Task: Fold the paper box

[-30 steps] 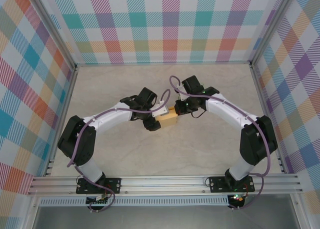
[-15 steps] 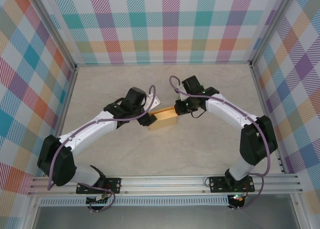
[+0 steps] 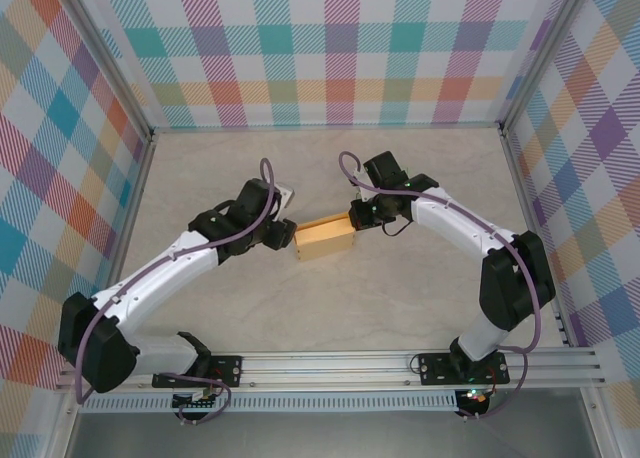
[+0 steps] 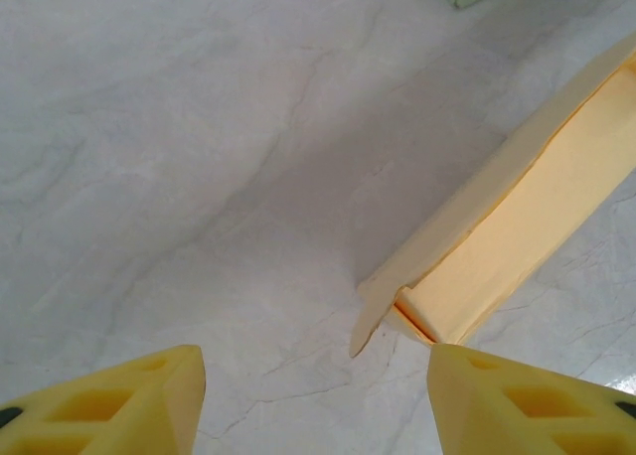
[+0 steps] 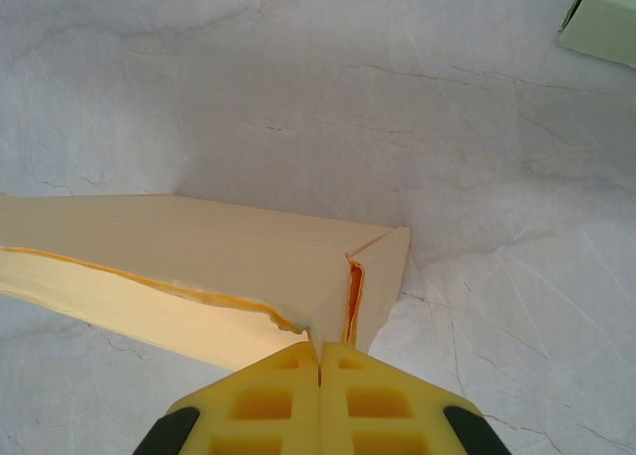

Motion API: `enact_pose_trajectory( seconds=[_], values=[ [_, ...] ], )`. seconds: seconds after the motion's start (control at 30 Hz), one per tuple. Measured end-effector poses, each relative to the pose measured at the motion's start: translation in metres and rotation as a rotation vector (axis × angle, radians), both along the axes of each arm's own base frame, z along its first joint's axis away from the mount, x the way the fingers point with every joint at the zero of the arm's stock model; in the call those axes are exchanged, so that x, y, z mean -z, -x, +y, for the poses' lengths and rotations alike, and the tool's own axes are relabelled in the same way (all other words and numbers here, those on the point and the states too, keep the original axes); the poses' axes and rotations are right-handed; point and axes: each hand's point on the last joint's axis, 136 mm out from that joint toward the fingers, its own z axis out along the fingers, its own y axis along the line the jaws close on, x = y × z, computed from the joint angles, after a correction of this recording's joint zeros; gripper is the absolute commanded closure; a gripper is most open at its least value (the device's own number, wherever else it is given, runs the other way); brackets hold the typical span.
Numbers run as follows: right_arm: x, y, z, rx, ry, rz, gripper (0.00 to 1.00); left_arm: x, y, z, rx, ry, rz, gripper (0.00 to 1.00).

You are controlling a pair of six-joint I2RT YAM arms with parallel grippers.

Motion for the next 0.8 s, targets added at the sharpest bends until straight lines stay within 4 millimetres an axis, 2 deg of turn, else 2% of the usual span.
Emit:
enact_pose_trajectory(
  seconds=[0.23, 0.57, 0.67, 0.8],
  values=[
    [0.000, 0.000, 0.000, 0.000, 0.000, 0.000, 0.98, 0.026, -0.002, -0.007, -0.026, -0.028, 0.072, 0.37],
    [0.000, 0.000, 0.000, 0.000, 0.000, 0.000, 0.98, 0.040, -0.012, -0.020, -0.030, -0.075, 0.090, 0.39],
    [0.000, 0.000, 0.000, 0.000, 0.000, 0.000, 0.98, 0.043, -0.014, -0.023, -0.031, -0.090, 0.092, 0.42],
    [0.000, 0.000, 0.000, 0.000, -0.001, -0.002, 0.98, 0.047, -0.012, -0.029, -0.027, -0.100, 0.104, 0.56]
  ],
)
